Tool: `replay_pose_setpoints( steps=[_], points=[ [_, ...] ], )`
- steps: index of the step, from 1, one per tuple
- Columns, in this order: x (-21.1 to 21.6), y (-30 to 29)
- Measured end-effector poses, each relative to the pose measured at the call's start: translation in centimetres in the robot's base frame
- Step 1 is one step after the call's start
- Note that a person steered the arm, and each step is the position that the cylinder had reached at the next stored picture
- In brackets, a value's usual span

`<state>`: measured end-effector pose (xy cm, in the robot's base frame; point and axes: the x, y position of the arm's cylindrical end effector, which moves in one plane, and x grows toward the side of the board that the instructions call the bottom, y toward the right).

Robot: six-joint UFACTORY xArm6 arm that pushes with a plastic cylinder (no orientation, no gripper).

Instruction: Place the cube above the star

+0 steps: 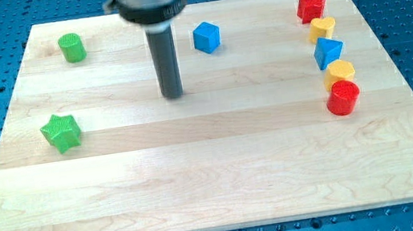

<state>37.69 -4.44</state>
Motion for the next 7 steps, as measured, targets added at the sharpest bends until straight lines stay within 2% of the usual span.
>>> replay_pose_setpoints(
  steps=[1, 2, 3, 4, 5, 6, 7],
  points=[
    [-7.2, 3.3],
    [-9.4, 6.3],
    [-10.7, 5.7],
    [-8.5, 6.3],
    [-7.9, 7.9],
    [-9.9, 13.3],
    [-10.8, 13.7]
  ],
)
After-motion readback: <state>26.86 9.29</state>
